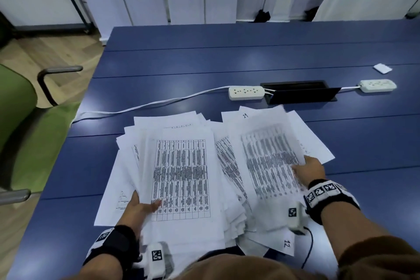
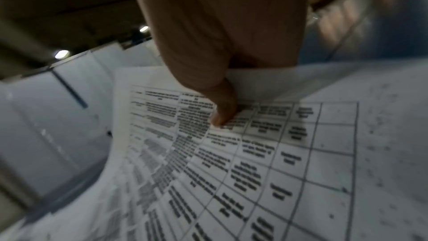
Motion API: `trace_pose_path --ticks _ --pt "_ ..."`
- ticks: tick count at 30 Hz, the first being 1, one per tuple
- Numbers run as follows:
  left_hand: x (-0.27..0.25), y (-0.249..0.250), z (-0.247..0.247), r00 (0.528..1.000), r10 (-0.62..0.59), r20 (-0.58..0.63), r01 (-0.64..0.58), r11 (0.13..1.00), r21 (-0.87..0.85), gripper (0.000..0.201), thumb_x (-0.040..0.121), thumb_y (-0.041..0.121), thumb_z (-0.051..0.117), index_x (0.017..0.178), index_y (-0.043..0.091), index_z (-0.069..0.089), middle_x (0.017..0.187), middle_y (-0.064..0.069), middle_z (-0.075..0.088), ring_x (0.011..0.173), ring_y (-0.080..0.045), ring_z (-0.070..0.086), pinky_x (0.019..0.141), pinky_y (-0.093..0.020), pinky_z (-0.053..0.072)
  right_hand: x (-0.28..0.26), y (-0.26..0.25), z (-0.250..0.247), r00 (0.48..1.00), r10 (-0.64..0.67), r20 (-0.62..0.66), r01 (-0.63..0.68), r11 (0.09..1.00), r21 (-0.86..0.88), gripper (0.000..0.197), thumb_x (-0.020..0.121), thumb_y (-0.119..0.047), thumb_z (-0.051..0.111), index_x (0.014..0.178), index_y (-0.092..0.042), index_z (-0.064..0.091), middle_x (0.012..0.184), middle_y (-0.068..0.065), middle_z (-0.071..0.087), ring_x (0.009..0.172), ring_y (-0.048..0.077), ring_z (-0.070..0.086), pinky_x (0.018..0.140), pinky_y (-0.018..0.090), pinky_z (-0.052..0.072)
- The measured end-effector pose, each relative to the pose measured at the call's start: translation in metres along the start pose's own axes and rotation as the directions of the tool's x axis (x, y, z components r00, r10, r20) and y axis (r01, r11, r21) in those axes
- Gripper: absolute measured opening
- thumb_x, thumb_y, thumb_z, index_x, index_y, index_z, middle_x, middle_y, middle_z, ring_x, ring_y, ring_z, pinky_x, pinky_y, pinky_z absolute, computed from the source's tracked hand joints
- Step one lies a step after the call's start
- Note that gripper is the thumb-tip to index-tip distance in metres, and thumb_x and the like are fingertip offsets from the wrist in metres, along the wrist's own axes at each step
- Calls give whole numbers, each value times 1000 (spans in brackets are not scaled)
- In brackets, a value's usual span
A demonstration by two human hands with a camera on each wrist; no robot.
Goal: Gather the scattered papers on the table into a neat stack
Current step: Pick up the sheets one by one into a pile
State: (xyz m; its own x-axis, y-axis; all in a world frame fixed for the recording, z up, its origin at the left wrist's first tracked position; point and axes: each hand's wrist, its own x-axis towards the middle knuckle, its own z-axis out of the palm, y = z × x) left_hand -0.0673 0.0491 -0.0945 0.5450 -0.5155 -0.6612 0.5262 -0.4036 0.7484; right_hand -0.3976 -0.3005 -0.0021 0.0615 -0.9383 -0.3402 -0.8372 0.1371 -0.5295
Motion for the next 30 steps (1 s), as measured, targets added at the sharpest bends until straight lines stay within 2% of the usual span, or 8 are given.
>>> trace_pose_path --ticks 3,7,9,13,15,20,24,30 --pt "0 1 3 1000 5 -9 -5 1000 -23 138 34 36 98 149 26 22 151 -13 40 134 -35 44 112 -56 29 7 4 3 997 -39 71 54 971 -231 24 83 -25 71 97 -5 71 80 10 65 76 27 62 74 36 55" --pt "3 0 3 1000 -4 -16 3 998 -60 138 34 31 96 150 24 21 145 -12 49 129 -34 49 112 -52 31 8 -5 19 994 -102 44 111 917 -384 70 65 -55 80 122 -21 57 131 11 48 121 32 44 97 49 42" --pt "6 -2 3 1000 4 -20 -5 997 -73 138 32 30 96 149 22 23 140 -12 54 125 -34 53 111 -51 33 6 -14 21 993 -99 57 114 896 -428 101 53 -65 82 136 -23 41 140 10 38 130 32 36 100 52 38" --pt "6 -1 5 999 8 -31 -11 996 -94 108 63 7 85 151 17 22 142 -13 51 125 -32 52 114 -48 30 22 -13 21 990 -37 136 90 906 -413 127 37 -67 85 140 -17 31 136 14 44 129 37 40 100 52 41" --pt "8 -3 3 999 10 -38 -14 996 -88 106 65 6 83 151 17 21 144 -12 49 128 -31 50 115 -48 28 24 -10 21 980 -12 201 66 962 -264 113 38 -57 91 129 -13 40 118 13 57 115 36 53 92 46 48" --pt "9 -3 4 999 19 -34 -21 997 -75 96 68 2 81 148 15 29 137 -13 56 122 -33 55 111 -50 34 15 -12 18 982 -96 160 108 992 -67 33 79 -28 77 94 -4 61 93 17 68 80 31 65 71 38 55" --pt "8 -2 6 999 16 -41 -20 995 -95 105 60 6 84 148 17 28 137 -12 56 122 -32 56 111 -49 35 -3 -36 -8 982 -174 -77 172 984 -37 27 89 -22 64 116 -15 61 106 15 68 84 31 63 74 35 53" --pt "6 2 10 1000 7 -25 -10 990 -140 99 63 -1 80 147 15 30 138 -13 55 123 -33 54 112 -48 34 -48 -99 -64 783 -344 -518 471 872 133 11 92 -15 53 93 -21 62 63 -2 54 64 27 58 57 35 48"
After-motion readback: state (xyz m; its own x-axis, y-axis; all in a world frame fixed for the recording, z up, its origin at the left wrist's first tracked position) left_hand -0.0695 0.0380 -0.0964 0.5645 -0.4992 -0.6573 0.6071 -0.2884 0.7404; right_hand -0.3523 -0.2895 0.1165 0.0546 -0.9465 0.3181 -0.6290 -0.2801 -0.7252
